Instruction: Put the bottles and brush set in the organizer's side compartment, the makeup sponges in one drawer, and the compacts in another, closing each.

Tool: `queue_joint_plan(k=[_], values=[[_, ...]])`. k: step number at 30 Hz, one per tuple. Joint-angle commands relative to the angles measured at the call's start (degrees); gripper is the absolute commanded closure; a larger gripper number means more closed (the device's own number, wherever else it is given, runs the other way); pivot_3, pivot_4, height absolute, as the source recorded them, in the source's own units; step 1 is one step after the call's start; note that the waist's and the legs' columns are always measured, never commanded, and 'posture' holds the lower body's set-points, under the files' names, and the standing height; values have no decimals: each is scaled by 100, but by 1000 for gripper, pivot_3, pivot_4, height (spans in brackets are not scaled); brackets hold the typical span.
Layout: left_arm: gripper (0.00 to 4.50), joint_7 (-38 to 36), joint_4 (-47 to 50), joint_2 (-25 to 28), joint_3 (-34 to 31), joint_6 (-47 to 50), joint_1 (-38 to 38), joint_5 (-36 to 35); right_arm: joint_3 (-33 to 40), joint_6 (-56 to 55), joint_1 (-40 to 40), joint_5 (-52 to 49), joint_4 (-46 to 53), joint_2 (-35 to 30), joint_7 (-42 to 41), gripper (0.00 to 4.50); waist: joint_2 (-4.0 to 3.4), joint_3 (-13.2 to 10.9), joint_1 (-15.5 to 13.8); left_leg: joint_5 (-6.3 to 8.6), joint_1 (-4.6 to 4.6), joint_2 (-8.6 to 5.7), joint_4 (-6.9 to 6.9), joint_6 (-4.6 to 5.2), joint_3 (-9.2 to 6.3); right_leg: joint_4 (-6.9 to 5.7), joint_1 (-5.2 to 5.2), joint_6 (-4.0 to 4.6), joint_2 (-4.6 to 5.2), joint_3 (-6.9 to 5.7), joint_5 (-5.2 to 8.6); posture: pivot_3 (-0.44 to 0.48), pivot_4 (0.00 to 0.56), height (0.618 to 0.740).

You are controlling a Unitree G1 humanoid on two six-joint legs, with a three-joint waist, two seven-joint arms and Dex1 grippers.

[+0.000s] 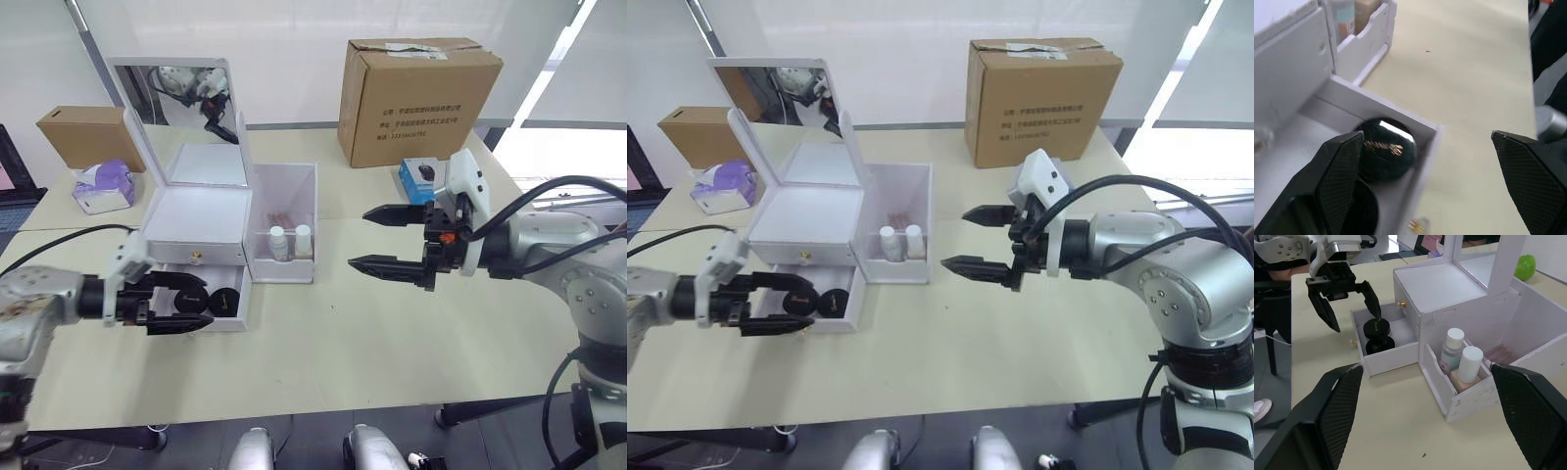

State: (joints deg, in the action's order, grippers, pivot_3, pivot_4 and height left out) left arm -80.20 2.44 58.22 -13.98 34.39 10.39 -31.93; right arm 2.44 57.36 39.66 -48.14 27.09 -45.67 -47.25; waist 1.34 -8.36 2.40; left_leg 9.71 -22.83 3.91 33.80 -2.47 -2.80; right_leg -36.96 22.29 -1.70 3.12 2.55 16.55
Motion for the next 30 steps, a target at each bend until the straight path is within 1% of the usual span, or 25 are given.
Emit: queue_joint_plan(k=[1, 2, 3, 5, 6, 8, 10, 14, 17, 18, 22, 28, 30], values=[[12, 331, 446, -100, -1238, 307, -966, -351, -107, -393, 302, 277, -317, -99, -308, 0, -4, -2, 8, 0, -1, 0, -1, 0, 0, 3, 1, 2, 1, 0, 1, 0, 150, 740], [12, 445, 528, -171, -1483, 324, -1260, -360, -158, -464, 360, 352, -423, -115, -388, 0, -5, -2, 27, 0, 6, 0, -3, -1, 6, 5, 0, 2, 6, 1, 1, 0, 150, 740], [191, 635, 601, -305, -1729, 444, -1580, -399, -237, -540, 446, 445, -546, -106, -458, 0, -5, -2, 21, 0, 14, 0, -2, -1, 14, 6, -2, 4, 10, 4, 1, 0, 150, 740], [601, 914, 705, -490, -1991, 539, -2112, -321, -344, -635, 562, 550, -697, -77, -578, 0, -5, -3, 15, 1, 15, 0, -4, -1, 17, 8, -2, 5, 12, 3, 2, 0, 150, 740], [860, 995, 789, -582, -2110, 603, -2346, -350, -380, -665, 605, 591, -746, -68, -626, 0, -5, -3, 10, 1, 14, 1, -4, -1, 22, 9, 1, 5, 15, 3, 2, 0, 150, 740], [1464, 1203, 868, -764, -2248, 603, -2557, -399, -421, -707, 669, 650, -830, -64, -710, 0, -1, -5, -15, 1, 12, 3, -5, -2, 23, 11, 10, 6, 17, 0, 3, 0, 150, 740], [2121, 1401, 854, -978, -2199, 354, -2639, -305, -472, -784, 732, 784, -925, -78, -788, 0, 0, -6, -63, 2, 10, 2, -5, -3, 26, 17, 25, 8, 25, -6, 4, 0, 150, 740], [3439, 1896, 354, -1461, -1705, -361, -2319, 151, -533, -846, 837, 936, -1067, -43, -886, 0, 2, -4, -172, 8, -9, 3, -7, -12, 64, 26, 41, 12, 40, 1, 2, 0, 150, 740], [4399, 2037, 240, -1783, -1427, -593, -2129, 171, -518, -778, 845, 919, -990, -31, -916, 0, 7, -1, -177, 3, -12, 5, -4, -5, 77, 26, 42, 30, 40, 6, -12, 0, 150, 740], [4481, 2064, 268, -1873, -1322, -600, -2102, 149, -502, -745, 840, 900, -950, -34, -921, 0, 8, -1, -172, 3, -13, 5, -2, -4, 77, 26, 39, 30, 39, 6, -15, 0, 150, 740], [4481, 2267, 302, -2155, -1040, -633, -1901, 66, -464, -674, 836, 884, -891, -63, -902, 0, 13, 2, -161, 2, -17, 6, -1, -2, 82, 22, 20, 26, 32, 16, -19, 0, 150, 740], [4481, 3005, -274, -2532, -1088, -1159, -1064, 239, -370, -566, 715, 808, -730, -145, -855, 0, 13, 2, -162, 2, -12, 7, -1, -2, 82, 21, 18, 20, 27, 16, -22, 0, 150, 740], [4481, 3120, -446, -2598, -1021, -1323, -827, 309, -337, -540, 687, 800, -692, -166, -829, 0, 16, 3, -164, 1, -13, 7, 4, -2, 81, 23, 10, 15, 25, 16, -24, 0, 150, 740]])
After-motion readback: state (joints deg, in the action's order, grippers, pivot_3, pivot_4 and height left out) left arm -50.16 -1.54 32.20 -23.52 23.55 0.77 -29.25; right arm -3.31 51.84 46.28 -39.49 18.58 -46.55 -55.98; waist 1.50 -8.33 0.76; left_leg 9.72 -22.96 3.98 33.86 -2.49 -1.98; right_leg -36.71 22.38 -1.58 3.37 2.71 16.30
